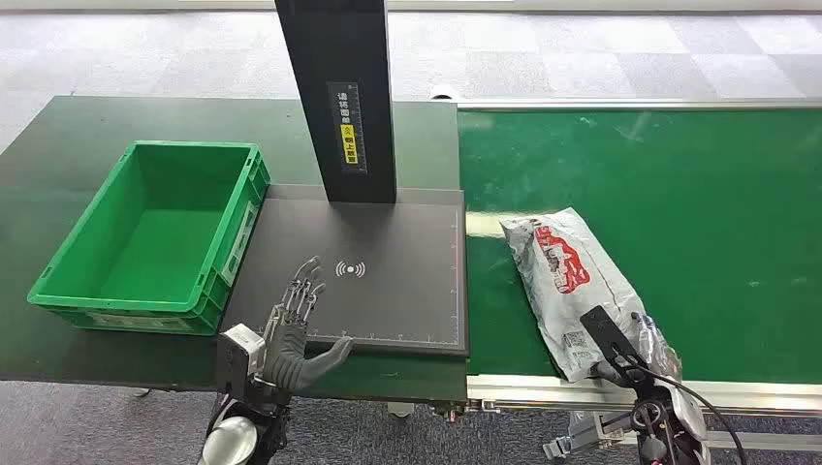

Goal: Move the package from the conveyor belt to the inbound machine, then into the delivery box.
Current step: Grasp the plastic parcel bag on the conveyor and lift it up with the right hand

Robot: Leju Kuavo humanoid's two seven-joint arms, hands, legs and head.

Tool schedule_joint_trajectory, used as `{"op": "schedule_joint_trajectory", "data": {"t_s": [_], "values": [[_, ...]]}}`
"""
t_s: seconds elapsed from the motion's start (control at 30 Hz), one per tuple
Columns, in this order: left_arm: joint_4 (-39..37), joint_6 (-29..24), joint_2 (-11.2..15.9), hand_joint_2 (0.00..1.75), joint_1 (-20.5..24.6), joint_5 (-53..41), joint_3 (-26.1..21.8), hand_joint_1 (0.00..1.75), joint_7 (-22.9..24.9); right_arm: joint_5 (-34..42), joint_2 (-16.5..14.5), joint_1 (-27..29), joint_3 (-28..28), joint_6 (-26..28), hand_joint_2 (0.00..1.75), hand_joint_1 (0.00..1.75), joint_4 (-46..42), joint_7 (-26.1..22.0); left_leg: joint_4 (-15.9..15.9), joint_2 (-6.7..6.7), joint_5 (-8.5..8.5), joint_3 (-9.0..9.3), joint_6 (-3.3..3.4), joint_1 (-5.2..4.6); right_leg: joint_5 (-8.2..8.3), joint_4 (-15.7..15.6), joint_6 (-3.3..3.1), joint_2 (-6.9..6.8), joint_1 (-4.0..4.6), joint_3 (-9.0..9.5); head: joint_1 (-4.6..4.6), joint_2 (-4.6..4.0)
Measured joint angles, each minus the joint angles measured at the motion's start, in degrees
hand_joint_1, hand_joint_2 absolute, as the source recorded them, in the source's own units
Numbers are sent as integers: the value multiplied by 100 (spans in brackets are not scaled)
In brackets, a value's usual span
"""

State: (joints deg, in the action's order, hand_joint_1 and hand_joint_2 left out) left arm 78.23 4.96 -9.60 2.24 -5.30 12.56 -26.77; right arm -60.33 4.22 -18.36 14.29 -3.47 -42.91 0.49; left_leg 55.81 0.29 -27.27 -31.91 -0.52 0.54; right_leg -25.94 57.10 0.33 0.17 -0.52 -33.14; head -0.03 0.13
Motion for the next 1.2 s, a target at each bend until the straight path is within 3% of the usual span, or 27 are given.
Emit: {"op": "schedule_joint_trajectory", "data": {"t_s": [0.1,0.23,0.5,1.0,1.2], "values": [[46,-41,12,175,-63,15,-7,0,0,211,-11,-8,-65,244,175,0,20,-392,-1,-1,0,-3,0,0,1,1,-1,-1,0,2,-1,0],[178,-66,33,175,-201,41,-19,0,0,788,-63,-7,-236,196,175,174,-92,-640,-1,-11,5,3,-1,1,1,2,-2,-10,1,0,-2,0],[195,-70,53,175,-231,40,-25,0,0,1506,-85,17,-497,45,175,175,-169,-763,-1,-18,5,-2,0,0,1,1,-2,-13,0,-1,-1,0],[230,-76,62,175,-280,40,-26,0,0,1920,-105,47,-658,-10,175,175,-342,-1084,0,-20,5,-5,1,0,0,2,-1,-15,0,-3,-1,0],[258,-79,65,175,-315,40,-27,0,0,2041,-114,172,-724,-109,175,175,-627,-910,0,-20,5,-6,1,0,0,1,-1,-15,0,-4,-1,0]]}}
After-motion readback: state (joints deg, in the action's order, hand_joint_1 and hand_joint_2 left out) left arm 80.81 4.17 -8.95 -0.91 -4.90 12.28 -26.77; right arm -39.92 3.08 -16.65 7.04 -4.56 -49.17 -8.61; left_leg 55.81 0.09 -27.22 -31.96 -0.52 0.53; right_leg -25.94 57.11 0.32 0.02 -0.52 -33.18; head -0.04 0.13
